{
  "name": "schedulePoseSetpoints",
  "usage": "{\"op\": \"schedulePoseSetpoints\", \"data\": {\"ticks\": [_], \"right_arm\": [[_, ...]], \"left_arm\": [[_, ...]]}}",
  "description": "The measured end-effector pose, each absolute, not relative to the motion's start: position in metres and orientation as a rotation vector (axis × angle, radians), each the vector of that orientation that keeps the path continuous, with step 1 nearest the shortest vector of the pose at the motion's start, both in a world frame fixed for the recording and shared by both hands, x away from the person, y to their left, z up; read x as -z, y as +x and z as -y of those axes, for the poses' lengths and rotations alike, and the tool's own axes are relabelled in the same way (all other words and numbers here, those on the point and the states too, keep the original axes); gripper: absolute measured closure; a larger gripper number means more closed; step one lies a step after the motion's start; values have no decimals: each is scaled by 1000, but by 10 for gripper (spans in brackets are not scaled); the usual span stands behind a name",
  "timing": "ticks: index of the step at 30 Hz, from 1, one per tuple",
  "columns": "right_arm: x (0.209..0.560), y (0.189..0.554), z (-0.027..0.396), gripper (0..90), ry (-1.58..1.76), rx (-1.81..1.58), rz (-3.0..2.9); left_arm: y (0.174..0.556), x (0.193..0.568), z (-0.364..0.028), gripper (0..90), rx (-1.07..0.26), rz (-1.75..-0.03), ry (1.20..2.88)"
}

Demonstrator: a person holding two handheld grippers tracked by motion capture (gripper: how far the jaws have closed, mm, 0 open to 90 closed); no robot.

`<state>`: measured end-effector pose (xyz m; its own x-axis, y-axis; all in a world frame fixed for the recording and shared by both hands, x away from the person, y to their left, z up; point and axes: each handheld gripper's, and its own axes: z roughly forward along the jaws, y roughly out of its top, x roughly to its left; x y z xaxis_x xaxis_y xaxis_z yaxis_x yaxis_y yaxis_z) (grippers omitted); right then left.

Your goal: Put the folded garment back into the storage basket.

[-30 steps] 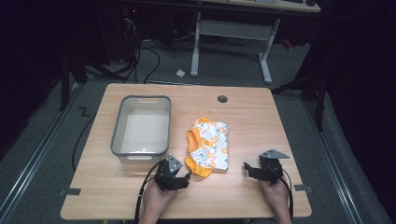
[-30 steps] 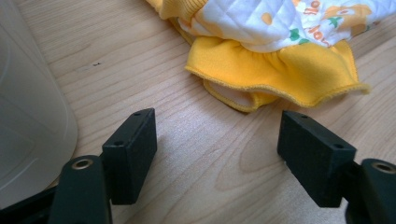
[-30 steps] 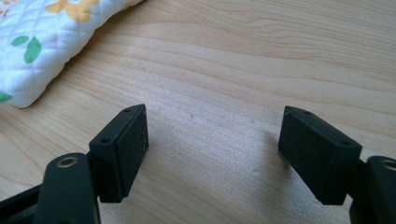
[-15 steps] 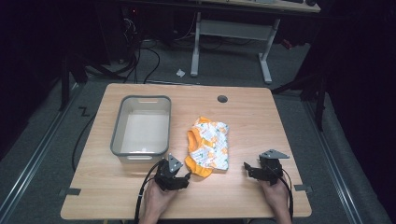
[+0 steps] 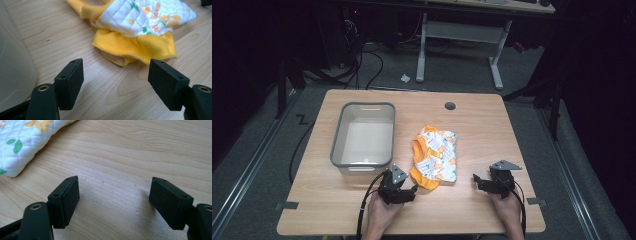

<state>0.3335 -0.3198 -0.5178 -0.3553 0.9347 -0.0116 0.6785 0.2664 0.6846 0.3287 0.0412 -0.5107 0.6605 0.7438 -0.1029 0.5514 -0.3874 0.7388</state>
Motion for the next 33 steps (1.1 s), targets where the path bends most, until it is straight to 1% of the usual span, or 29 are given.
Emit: {"op": "schedulePoseSetpoints", "data": {"ticks": [10,16,27,33], "right_arm": [[518,333,320,243,1460,-833,-2128],[518,333,320,243,1460,-833,-2128],[518,333,320,243,1460,-833,-2127],[518,333,320,243,1460,-833,-2128]], "left_arm": [[331,496,-34,291,-309,-961,2084],[336,490,-29,291,-304,-968,2073],[349,480,-14,288,-313,-959,2098],[364,472,-4,284,-325,-976,2098]]}}
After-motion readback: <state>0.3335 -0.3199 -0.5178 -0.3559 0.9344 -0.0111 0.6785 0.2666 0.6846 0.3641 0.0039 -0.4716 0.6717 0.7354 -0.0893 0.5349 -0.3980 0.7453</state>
